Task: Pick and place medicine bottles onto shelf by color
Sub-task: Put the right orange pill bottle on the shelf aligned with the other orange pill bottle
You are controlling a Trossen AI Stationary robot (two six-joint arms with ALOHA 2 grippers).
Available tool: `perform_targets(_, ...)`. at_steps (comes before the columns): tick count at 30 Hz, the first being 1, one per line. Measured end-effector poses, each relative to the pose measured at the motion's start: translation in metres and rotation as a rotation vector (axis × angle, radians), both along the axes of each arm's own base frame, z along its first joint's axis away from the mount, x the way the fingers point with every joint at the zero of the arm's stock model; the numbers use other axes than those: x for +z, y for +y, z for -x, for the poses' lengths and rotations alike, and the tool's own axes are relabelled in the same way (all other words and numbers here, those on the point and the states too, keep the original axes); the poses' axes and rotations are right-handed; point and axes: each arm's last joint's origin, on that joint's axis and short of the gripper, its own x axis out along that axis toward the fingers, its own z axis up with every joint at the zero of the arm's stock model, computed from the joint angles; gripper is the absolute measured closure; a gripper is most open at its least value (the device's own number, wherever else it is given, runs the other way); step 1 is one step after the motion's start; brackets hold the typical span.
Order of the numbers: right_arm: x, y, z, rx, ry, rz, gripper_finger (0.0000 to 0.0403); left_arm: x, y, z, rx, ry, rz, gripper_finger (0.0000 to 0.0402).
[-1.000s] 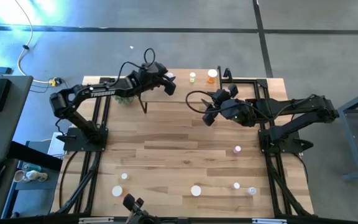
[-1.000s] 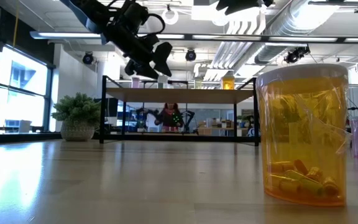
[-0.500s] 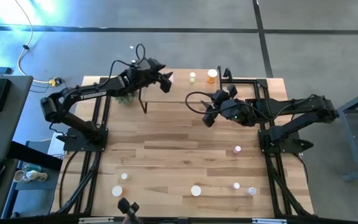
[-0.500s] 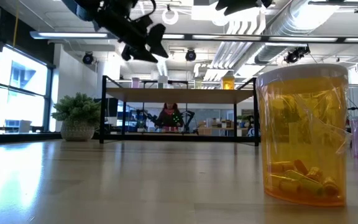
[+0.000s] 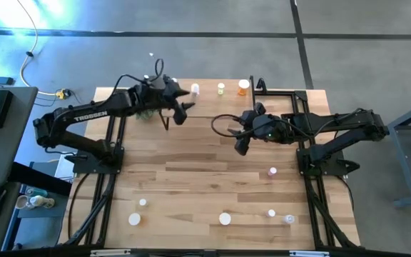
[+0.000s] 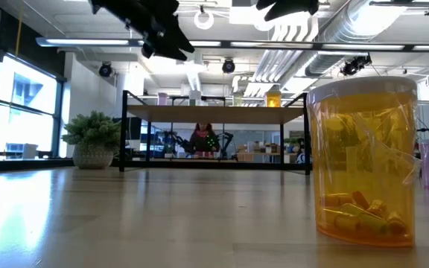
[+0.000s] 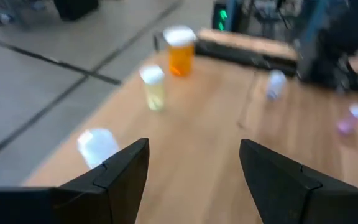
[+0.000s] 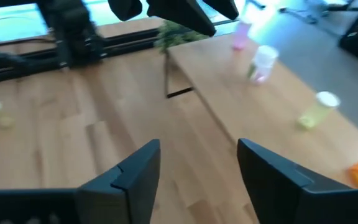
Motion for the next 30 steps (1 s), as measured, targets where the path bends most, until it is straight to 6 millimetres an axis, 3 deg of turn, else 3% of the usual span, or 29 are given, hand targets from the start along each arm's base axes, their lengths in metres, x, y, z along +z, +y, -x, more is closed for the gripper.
perform_targets(6,-0.001,0.004,-0.001,0.112,0.008,-0.077,0.0152,-0.008,-0.033,-0.011,-0.125,0.082,0.040,0.0161)
perform_targets(14,-0.008,0.020,-0.001,0.363,0.077,-0.277,0.0146,-0.012,-0.070,-0.021,-0.254,0.129,0.077,0.0161)
perform_targets(24,-0.026,0.054,-0.008,0.369,0.163,-0.285,0.0146,-0.014,-0.110,-0.026,-0.368,0.140,0.124,0.0161)
perform_targets(30,-0.042,0.071,-0.016,0.448,0.241,-0.302,0.0131,-0.014,-0.122,-0.027,-0.369,0.131,0.164,0.0161)
